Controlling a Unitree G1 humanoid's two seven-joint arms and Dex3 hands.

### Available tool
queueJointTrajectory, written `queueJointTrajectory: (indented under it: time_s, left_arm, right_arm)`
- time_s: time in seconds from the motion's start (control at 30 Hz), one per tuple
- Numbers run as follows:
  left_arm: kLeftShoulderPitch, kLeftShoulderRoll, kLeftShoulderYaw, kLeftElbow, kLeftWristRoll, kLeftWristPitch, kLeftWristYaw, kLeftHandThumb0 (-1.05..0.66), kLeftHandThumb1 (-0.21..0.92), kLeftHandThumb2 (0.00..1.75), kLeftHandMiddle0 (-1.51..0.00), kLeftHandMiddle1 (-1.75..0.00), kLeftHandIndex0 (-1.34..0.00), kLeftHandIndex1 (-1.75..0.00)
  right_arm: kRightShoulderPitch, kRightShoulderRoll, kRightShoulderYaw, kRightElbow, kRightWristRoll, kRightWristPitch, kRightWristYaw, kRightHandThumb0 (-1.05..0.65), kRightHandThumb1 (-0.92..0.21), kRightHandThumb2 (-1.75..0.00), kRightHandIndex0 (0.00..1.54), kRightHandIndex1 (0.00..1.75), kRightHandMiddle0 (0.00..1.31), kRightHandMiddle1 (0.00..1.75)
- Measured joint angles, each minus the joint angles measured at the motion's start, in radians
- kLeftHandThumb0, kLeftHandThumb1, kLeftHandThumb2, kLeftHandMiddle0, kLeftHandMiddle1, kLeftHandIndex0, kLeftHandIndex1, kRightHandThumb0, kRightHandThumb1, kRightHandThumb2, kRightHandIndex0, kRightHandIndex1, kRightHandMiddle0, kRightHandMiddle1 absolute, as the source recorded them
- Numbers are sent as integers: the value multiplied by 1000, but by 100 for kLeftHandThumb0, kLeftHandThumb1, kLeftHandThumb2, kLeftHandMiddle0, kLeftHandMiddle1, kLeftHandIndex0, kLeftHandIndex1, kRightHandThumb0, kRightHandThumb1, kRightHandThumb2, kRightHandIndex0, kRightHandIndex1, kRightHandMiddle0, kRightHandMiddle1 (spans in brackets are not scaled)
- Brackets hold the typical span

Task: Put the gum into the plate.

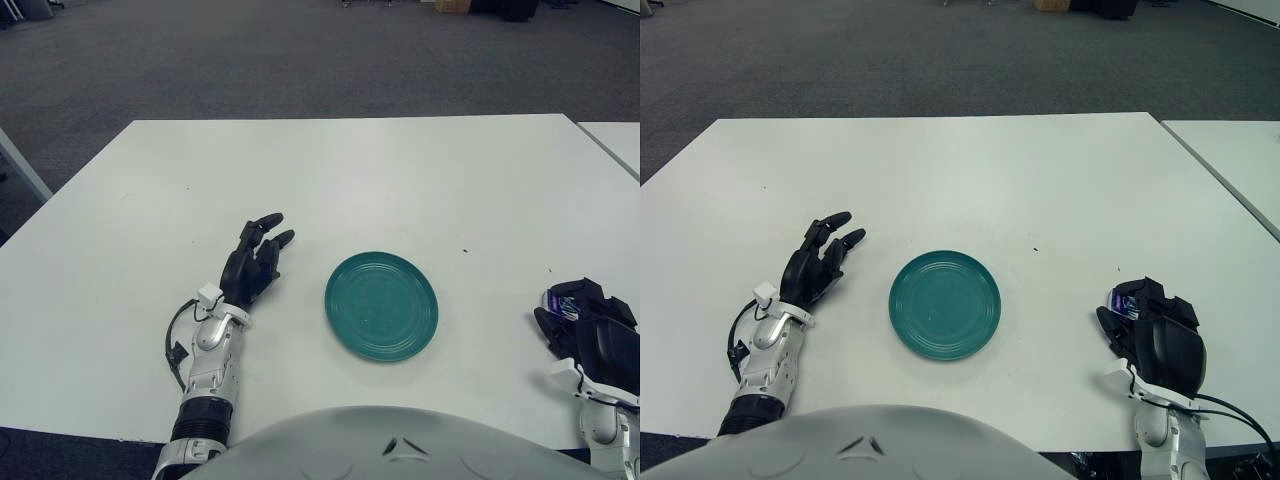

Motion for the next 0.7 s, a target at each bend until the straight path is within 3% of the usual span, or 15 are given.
queueJointTrajectory:
  time_s: [0.3, 0.7]
  left_arm:
    - [-2, 3, 1, 0, 1, 6, 2, -79, 92, 64, -23, -68, 0, -100]
    - [-2, 4, 0, -8, 0, 13, 6, -77, 92, 62, -24, -69, 0, -102]
  right_arm:
    - [-1, -3, 7, -19, 2, 18, 16, -1, -53, -87, 61, 131, 47, 163]
    - [-7, -11, -25, -236, 7, 110, 275, -1, -51, -94, 59, 137, 44, 168]
